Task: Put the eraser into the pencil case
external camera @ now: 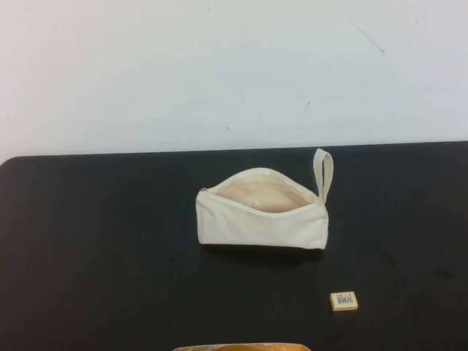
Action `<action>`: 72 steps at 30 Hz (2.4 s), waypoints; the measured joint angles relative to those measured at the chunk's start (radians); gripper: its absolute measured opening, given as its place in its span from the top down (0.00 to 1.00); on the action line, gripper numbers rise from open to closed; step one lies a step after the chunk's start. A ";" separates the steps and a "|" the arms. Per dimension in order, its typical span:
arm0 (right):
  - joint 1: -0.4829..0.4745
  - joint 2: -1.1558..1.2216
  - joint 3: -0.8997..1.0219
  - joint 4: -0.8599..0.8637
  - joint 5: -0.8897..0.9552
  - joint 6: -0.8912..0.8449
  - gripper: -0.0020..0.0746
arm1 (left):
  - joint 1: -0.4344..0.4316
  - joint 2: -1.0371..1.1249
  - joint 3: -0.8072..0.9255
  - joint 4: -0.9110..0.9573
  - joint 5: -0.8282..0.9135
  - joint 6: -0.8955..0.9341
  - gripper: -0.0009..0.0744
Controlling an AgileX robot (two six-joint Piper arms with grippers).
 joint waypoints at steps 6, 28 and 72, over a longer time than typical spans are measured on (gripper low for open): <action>0.000 0.000 0.000 0.000 0.000 0.000 0.98 | 0.000 0.000 0.000 0.000 0.000 0.000 0.99; 0.000 0.000 0.004 0.594 0.000 0.000 0.98 | 0.000 0.000 0.000 0.000 0.000 0.000 0.99; 0.000 0.636 -0.786 0.291 0.841 -0.269 0.98 | 0.000 0.000 0.000 0.000 0.000 0.000 0.99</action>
